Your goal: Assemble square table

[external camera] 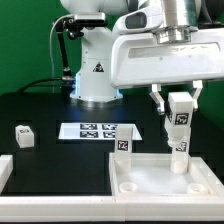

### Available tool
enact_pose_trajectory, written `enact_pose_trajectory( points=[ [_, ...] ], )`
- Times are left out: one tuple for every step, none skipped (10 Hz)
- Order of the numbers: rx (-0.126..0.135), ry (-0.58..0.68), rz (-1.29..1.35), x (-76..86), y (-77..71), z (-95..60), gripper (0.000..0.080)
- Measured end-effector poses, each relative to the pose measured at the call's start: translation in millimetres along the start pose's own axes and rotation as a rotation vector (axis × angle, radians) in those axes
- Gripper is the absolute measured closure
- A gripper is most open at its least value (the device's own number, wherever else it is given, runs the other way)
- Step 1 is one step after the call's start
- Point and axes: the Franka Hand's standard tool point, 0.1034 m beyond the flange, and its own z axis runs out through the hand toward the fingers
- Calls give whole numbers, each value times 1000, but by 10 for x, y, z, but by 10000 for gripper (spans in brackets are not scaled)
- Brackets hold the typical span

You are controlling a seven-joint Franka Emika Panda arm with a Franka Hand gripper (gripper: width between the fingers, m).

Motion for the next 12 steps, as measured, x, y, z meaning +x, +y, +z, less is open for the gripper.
enact_pose_trajectory(
  points=[
    [0,-2,-1,-12,-3,16,512],
    [-13,44,1,7,-32,101,512],
    [-24,84,-2,26,-86,239,512],
    [-27,118,9,96,-138,319,512],
    [-31,161,23,151,-196,380,512],
    [-31,161,22,139,-210,397,512],
    [-32,161,23,140,-199,397,512],
    [-32,161,23,138,-198,399,512],
    [-32,159,22,123,-204,407,512],
    [-36,193,34,63,-276,416,512],
    [-47,221,18,-8,-307,411,512],
    [-54,237,13,-2,-299,398,512]
  ],
)
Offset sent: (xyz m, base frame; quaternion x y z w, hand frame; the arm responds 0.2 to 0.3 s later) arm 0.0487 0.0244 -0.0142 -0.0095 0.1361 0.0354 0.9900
